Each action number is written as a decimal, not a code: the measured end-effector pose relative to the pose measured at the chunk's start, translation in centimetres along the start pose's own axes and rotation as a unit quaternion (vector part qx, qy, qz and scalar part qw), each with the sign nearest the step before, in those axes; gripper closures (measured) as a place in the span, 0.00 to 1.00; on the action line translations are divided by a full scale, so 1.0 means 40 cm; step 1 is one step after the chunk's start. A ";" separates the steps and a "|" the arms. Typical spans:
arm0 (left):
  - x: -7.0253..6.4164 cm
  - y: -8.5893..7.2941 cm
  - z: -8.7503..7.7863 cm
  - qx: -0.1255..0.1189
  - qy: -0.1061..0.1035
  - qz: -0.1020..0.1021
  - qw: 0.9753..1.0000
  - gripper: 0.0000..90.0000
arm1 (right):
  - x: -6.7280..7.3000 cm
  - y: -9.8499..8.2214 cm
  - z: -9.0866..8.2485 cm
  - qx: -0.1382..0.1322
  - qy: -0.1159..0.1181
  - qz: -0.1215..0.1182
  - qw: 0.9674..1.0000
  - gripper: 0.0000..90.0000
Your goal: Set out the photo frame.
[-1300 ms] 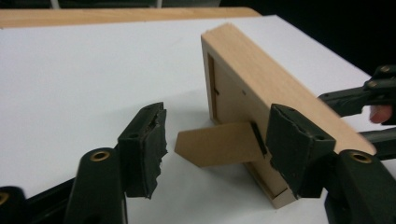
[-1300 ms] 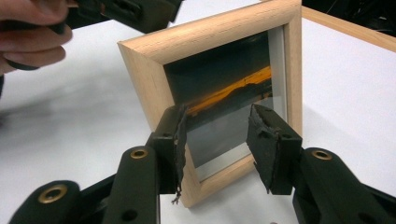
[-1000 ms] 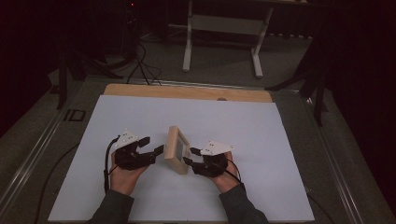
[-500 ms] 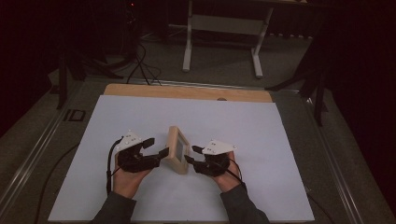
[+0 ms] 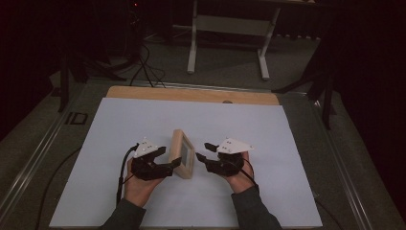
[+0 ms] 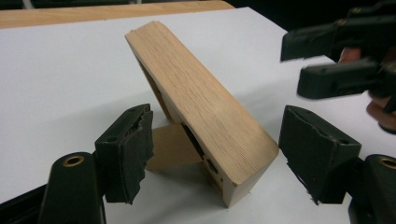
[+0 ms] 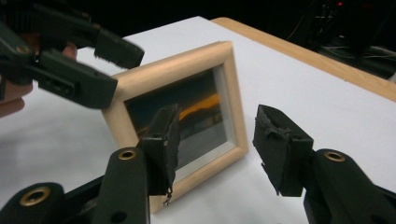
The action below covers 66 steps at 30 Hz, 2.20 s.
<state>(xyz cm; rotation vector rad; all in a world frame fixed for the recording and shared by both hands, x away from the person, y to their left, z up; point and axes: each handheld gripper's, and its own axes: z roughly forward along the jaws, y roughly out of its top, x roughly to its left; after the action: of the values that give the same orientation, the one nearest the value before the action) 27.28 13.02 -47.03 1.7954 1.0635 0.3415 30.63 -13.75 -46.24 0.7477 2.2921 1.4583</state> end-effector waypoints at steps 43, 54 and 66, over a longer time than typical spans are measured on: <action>-0.016 -0.010 0.018 -0.002 -0.018 0.012 1.000 0.66 | -0.075 0.029 -0.095 -0.055 -0.052 0.034 0.997 0.53; -0.062 -0.018 0.028 -0.004 -0.027 0.081 0.996 0.67 | -0.072 0.030 -0.090 -0.054 -0.053 0.035 0.997 0.57; -0.103 -0.028 0.038 -0.005 -0.061 0.120 0.991 0.67 | -0.062 0.008 -0.056 -0.049 -0.055 0.035 0.997 0.98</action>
<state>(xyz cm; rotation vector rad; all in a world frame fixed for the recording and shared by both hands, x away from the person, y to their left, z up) 25.32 9.01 -47.80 1.9142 0.7610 0.3771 31.53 -16.74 -45.00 0.8651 2.1151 1.5091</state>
